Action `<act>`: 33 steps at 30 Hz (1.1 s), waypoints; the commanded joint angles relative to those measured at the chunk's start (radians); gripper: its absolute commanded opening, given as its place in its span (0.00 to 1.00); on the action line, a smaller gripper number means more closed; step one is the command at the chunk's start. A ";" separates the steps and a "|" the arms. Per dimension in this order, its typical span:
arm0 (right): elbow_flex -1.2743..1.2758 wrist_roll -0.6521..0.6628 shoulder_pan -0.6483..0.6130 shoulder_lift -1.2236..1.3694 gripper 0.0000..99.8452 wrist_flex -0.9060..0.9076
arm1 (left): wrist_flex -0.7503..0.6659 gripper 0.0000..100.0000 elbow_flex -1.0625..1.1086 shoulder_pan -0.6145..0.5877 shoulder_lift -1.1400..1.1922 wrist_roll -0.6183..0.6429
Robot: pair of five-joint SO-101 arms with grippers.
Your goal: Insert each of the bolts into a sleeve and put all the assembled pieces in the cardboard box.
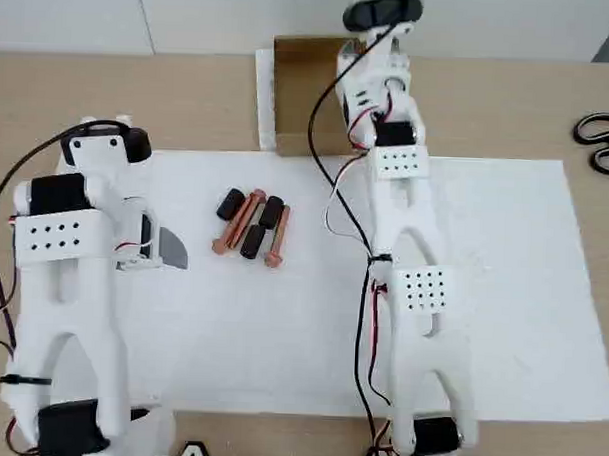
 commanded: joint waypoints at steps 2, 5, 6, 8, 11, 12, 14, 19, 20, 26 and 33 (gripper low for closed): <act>-0.054 0.005 -0.012 -0.262 0.16 0.160 | -0.015 0.29 -0.010 0.008 -0.003 0.003; -0.054 0.005 -0.038 -0.367 0.16 0.341 | -0.015 0.29 -0.010 0.008 -0.003 0.003; -0.054 0.005 -0.053 -0.404 0.16 0.421 | -0.015 0.29 -0.010 0.008 -0.011 0.003; -0.054 0.003 -0.093 -0.484 0.16 0.596 | -0.015 0.29 -0.005 0.008 -0.058 0.003; -0.054 0.003 -0.160 -0.604 0.16 0.820 | -0.014 0.29 -0.004 0.009 -0.163 0.000; -0.052 0.003 -0.183 -0.639 0.16 0.883 | -0.012 0.29 -0.002 0.009 -0.199 0.000; -0.052 0.003 -0.226 -0.690 0.16 0.986 | -0.015 0.29 0.022 0.009 -0.269 0.000; -0.046 0.000 -0.286 -0.743 0.16 1.168 | -0.029 0.29 0.107 0.008 -0.400 -0.002; -0.043 -0.015 -0.286 -0.739 0.16 1.181 | -0.037 0.29 0.125 0.008 -0.420 -0.002; 0.089 -0.319 -0.306 -0.648 0.16 1.181 | -0.074 0.29 0.216 0.003 -0.494 -0.002; 0.178 -0.382 -0.400 -0.519 0.16 1.181 | -0.074 0.29 0.225 0.002 -0.502 -0.002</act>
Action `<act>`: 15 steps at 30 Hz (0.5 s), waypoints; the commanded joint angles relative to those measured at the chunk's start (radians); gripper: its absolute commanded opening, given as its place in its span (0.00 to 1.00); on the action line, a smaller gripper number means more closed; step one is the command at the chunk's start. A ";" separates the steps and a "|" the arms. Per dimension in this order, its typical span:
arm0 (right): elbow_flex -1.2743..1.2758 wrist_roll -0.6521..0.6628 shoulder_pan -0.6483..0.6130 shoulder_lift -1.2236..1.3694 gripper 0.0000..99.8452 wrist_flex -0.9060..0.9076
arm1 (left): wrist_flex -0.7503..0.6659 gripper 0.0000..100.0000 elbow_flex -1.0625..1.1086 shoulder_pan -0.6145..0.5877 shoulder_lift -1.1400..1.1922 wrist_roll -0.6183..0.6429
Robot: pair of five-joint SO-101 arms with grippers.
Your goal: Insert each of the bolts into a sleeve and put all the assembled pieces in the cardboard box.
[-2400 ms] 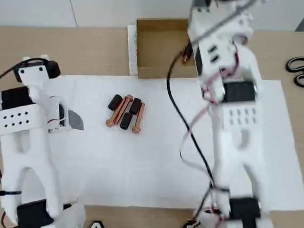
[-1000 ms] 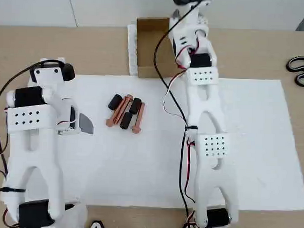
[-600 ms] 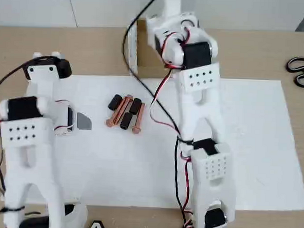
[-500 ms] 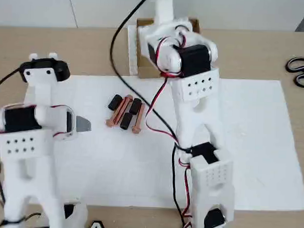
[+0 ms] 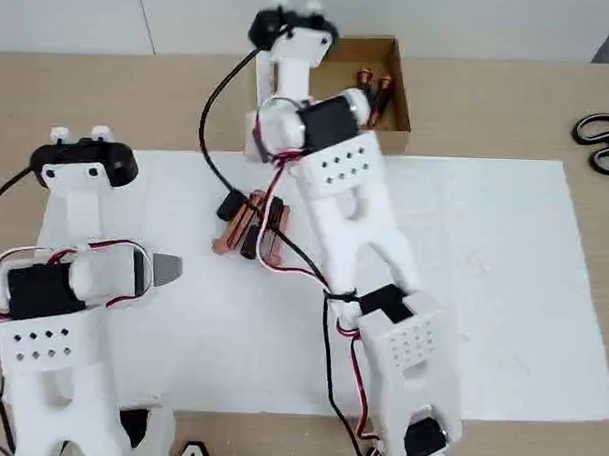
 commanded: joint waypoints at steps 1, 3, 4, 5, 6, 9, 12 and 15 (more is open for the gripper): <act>0.002 -0.015 -0.044 0.038 0.16 0.005 | -0.020 0.29 0.002 -0.002 -0.020 0.000; -0.002 -0.015 -0.056 0.082 0.16 0.005 | -0.020 0.29 0.002 -0.002 -0.020 0.000; -0.002 -0.017 -0.056 0.104 0.16 0.005 | -0.020 0.29 0.002 -0.002 -0.020 0.000; -0.002 -0.017 -0.056 0.122 0.16 0.005 | -0.020 0.29 0.002 -0.002 -0.020 0.000; -0.002 -0.017 -0.056 0.140 0.16 0.005 | -0.020 0.29 0.002 -0.002 -0.020 0.000; -0.002 -0.017 -0.054 0.189 0.16 -0.010 | -0.020 0.29 0.002 -0.002 -0.020 0.000; -0.002 -0.018 -0.053 0.223 0.16 -0.038 | -0.020 0.29 0.004 -0.002 -0.020 0.000; -0.002 -0.018 -0.053 0.246 0.15 -0.076 | -0.020 0.29 0.004 -0.002 -0.020 0.000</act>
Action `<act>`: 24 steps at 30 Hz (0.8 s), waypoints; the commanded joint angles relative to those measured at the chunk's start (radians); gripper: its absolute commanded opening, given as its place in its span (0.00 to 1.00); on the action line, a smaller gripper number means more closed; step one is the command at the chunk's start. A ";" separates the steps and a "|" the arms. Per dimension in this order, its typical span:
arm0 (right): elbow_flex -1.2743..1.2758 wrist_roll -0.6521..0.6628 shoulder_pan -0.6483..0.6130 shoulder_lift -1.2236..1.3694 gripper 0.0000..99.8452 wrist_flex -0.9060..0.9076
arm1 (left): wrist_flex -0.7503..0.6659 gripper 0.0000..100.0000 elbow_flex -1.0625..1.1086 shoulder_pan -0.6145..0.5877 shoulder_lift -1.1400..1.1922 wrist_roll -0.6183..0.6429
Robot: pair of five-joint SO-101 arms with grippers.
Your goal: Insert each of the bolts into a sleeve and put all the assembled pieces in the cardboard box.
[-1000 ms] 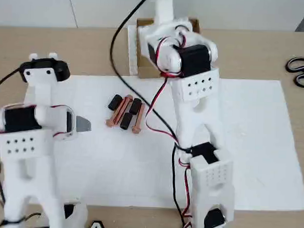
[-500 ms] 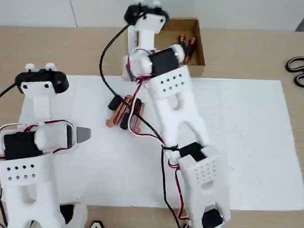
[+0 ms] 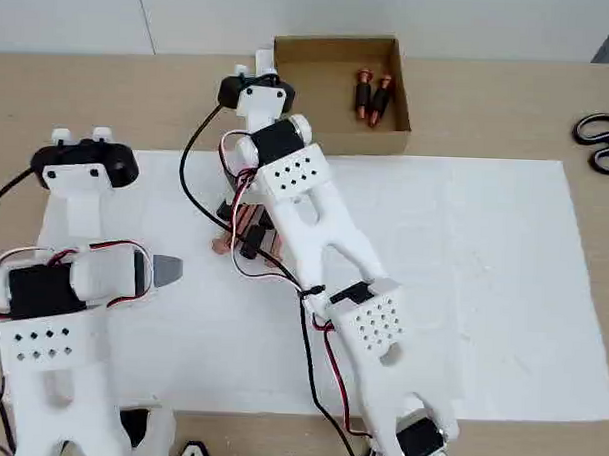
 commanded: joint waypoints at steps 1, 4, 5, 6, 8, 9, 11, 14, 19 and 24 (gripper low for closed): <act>-0.002 -0.011 -0.001 0.004 0.15 -0.051 | -0.020 0.29 -0.004 -0.002 -0.020 0.000; -0.002 -0.011 0.001 0.022 0.15 -0.073 | -0.020 0.29 -0.004 -0.002 -0.018 0.000; -0.002 -0.011 0.001 0.030 0.15 -0.077 | -0.020 0.29 -0.004 -0.002 -0.018 0.000; -0.002 -0.011 0.001 0.038 0.15 -0.085 | -0.020 0.29 -0.004 -0.002 -0.018 0.000; -0.002 -0.011 0.002 0.047 0.15 -0.087 | -0.020 0.29 -0.004 -0.002 -0.018 0.000; -0.002 -0.011 0.002 0.051 0.15 -0.088 | -0.020 0.29 -0.004 -0.002 -0.018 0.000; -0.002 -0.011 0.002 0.058 0.15 -0.094 | -0.020 0.29 -0.004 -0.002 -0.018 0.000; -0.002 -0.011 0.008 0.067 0.15 -0.093 | -0.020 0.29 -0.004 -0.002 -0.018 0.000; 0.000 -0.011 0.031 0.071 0.15 -0.093 | -0.020 0.29 -0.004 -0.002 -0.017 0.000; 0.003 -0.011 0.035 0.071 0.15 -0.093 | -0.020 0.29 -0.004 -0.002 -0.015 0.000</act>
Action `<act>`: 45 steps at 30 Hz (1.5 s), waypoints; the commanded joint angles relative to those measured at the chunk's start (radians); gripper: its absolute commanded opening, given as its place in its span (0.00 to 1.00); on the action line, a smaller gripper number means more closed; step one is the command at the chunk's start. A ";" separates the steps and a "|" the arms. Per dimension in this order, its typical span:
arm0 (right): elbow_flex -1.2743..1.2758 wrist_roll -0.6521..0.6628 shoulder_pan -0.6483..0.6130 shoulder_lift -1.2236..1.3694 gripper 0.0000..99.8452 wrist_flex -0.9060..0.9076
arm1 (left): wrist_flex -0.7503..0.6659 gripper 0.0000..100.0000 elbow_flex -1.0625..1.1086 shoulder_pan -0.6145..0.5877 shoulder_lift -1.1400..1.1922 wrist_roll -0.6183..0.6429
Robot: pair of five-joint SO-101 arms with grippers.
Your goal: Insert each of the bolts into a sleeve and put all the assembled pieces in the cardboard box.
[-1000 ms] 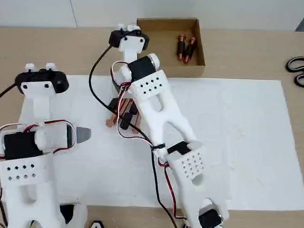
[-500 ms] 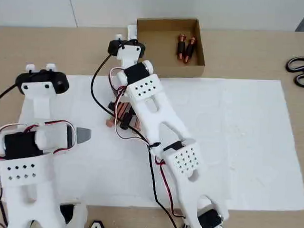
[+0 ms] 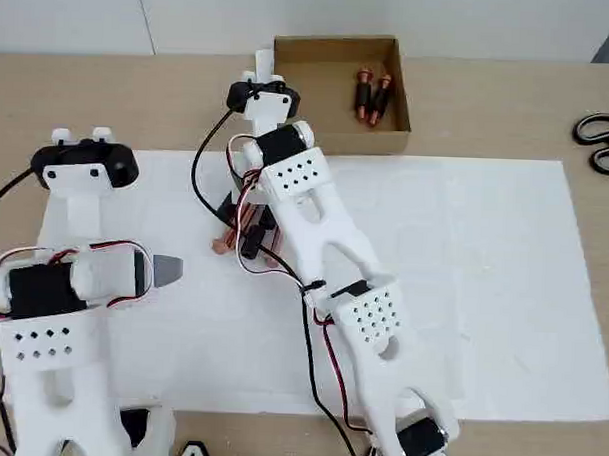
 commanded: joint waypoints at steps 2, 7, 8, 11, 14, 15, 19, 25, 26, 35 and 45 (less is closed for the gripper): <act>-0.003 -0.009 0.008 -0.005 0.15 -0.016 | -0.020 0.29 -0.004 -0.002 -0.015 0.000; -0.006 -0.009 0.008 0.042 0.15 -0.016 | -0.020 0.29 -0.002 -0.002 -0.014 0.000; -0.008 -0.009 0.008 0.056 0.15 -0.016 | -0.020 0.29 -0.002 -0.002 -0.014 0.000; -0.008 -0.009 0.005 0.079 0.15 -0.021 | -0.020 0.29 -0.002 -0.002 -0.015 0.000; -0.008 -0.009 0.007 0.082 0.15 -0.044 | -0.020 0.29 -0.002 -0.002 -0.014 0.000; -0.008 -0.009 0.007 0.082 0.15 -0.048 | -0.020 0.29 -0.002 -0.002 -0.014 0.000; -0.008 -0.009 0.007 0.088 0.15 -0.051 | -0.020 0.29 -0.002 -0.002 -0.012 0.000; -0.008 -0.009 0.008 0.090 0.05 -0.051 | -0.020 0.29 -0.002 -0.002 -0.012 0.000; -0.008 -0.009 0.008 0.090 0.02 -0.051 | -0.020 0.29 -0.002 -0.002 -0.012 0.000; -0.014 -0.006 0.021 0.081 0.02 -0.047 | -0.021 0.29 -0.002 -0.002 -0.012 0.000; -0.388 -0.002 0.073 -0.031 0.01 0.133 | -0.032 0.29 -0.001 -0.002 -0.012 0.000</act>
